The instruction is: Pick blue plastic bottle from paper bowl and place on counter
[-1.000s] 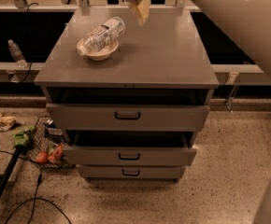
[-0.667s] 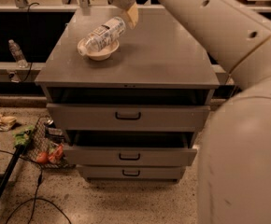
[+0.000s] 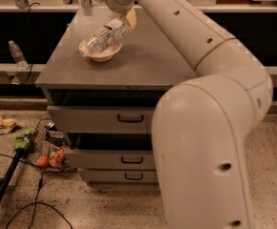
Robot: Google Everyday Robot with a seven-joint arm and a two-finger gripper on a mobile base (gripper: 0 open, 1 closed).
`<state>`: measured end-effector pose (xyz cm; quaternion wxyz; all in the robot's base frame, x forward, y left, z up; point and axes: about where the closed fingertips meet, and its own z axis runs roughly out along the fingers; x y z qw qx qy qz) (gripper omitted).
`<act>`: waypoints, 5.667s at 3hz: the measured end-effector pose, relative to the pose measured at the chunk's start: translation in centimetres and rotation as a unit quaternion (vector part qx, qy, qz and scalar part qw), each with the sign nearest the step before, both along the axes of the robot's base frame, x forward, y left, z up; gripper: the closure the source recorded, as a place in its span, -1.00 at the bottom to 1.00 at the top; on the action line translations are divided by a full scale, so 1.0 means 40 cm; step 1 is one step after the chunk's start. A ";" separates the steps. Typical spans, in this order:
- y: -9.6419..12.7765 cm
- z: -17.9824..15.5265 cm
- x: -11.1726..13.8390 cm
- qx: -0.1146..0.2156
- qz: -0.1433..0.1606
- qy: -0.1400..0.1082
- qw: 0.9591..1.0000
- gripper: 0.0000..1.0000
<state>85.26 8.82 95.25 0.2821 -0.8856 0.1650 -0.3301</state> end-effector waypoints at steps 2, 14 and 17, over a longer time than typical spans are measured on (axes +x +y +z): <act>-0.013 -0.097 0.066 -0.029 -0.026 0.030 0.999 -0.67; -0.452 -0.220 -0.056 -0.056 -0.153 0.219 0.962 -1.00; -0.662 0.217 0.025 0.174 -0.211 -0.003 0.962 -1.00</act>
Offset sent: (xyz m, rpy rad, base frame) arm 0.0348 -0.0239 -0.0687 -0.1010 0.1598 -0.1222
